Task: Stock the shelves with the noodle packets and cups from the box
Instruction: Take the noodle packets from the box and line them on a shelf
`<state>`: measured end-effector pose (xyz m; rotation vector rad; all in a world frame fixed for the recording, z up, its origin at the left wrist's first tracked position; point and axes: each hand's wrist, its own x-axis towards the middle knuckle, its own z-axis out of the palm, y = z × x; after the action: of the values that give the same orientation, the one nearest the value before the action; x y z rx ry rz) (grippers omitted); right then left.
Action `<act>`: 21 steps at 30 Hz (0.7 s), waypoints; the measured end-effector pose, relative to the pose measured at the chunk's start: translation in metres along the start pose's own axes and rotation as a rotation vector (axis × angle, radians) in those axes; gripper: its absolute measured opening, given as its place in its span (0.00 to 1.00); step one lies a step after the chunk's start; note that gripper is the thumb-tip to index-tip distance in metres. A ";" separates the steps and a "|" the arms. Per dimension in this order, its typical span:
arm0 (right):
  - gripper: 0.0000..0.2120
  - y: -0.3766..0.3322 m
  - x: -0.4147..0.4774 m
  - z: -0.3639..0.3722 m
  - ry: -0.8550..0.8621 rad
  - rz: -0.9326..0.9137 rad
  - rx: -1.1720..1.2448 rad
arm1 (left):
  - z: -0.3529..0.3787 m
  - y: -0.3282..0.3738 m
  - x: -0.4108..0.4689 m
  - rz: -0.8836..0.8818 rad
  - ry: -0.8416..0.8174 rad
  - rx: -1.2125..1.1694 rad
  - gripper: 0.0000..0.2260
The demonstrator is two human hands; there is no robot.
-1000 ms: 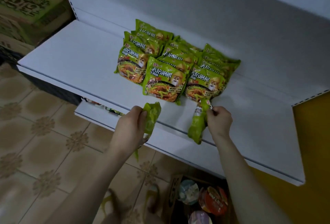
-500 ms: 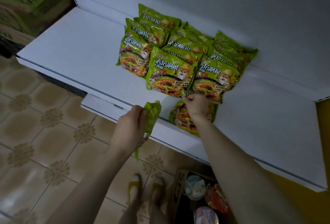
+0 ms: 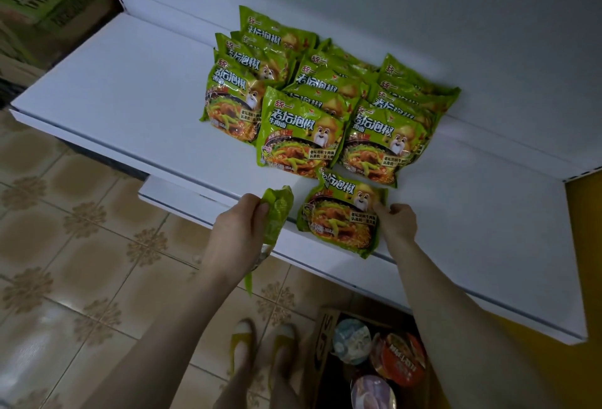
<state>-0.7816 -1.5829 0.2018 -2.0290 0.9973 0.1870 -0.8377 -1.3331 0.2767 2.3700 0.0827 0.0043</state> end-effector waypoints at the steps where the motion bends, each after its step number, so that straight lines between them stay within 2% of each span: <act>1: 0.24 -0.003 0.000 -0.001 0.002 0.004 -0.002 | 0.000 0.000 0.000 0.002 0.002 0.001 0.10; 2: 0.25 -0.006 0.000 0.000 -0.011 0.008 0.002 | 0.000 0.000 0.000 0.001 0.005 0.005 0.09; 4: 0.20 -0.011 0.004 0.000 -0.079 0.032 0.024 | -0.001 0.000 0.001 -0.003 0.010 0.013 0.09; 7: 0.21 -0.011 0.006 -0.001 -0.184 0.106 0.075 | 0.001 0.001 0.001 -0.012 0.012 0.012 0.09; 9: 0.15 -0.009 0.001 -0.005 -0.234 0.091 0.148 | 0.001 0.003 0.001 -0.017 0.013 0.010 0.09; 11: 0.14 -0.004 -0.004 -0.011 -0.253 0.063 0.209 | 0.002 0.005 0.001 -0.006 0.019 0.014 0.09; 13: 0.15 0.001 -0.008 -0.017 -0.236 0.010 0.248 | 0.003 0.009 0.001 0.002 0.025 0.019 0.09; 16: 0.06 0.004 -0.010 -0.028 -0.172 -0.100 0.303 | 0.004 0.014 0.000 0.004 0.031 0.005 0.09; 21: 0.06 -0.014 0.005 -0.046 0.058 -0.251 0.503 | 0.006 0.023 0.001 0.012 0.053 -0.002 0.09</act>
<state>-0.7782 -1.6154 0.2379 -1.6774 0.7241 -0.2374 -0.8347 -1.3540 0.2888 2.3681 0.0935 0.0734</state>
